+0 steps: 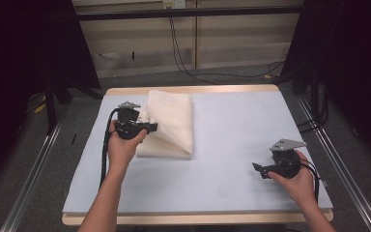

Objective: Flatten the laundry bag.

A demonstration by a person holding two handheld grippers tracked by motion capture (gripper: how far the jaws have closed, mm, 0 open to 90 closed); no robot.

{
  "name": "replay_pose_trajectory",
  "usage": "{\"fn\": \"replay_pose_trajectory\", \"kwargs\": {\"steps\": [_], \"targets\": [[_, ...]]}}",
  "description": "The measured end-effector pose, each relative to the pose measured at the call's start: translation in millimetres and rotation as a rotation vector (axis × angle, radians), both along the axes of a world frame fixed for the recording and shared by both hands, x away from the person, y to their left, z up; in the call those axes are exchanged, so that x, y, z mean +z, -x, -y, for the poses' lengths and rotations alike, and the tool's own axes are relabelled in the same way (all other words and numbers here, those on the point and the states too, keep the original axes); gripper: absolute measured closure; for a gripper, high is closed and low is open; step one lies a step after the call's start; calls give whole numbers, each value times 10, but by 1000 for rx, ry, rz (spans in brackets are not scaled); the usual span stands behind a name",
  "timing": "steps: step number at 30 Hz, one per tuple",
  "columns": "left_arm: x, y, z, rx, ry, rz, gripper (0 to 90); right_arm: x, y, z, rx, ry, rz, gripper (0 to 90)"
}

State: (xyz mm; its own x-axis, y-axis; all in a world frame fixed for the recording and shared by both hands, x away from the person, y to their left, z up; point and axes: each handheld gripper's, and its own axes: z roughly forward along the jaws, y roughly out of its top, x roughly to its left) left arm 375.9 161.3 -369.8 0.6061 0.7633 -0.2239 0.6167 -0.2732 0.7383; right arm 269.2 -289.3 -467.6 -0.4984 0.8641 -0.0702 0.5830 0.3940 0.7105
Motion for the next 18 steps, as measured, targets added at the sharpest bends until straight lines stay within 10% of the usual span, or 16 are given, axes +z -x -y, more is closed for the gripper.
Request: {"fn": "replay_pose_trajectory", "kwargs": {"steps": [18], "targets": [[55, 37, 583, -89, 16, 26, 823, -4, 8, -34, 28, -44, -8, 88]]}}
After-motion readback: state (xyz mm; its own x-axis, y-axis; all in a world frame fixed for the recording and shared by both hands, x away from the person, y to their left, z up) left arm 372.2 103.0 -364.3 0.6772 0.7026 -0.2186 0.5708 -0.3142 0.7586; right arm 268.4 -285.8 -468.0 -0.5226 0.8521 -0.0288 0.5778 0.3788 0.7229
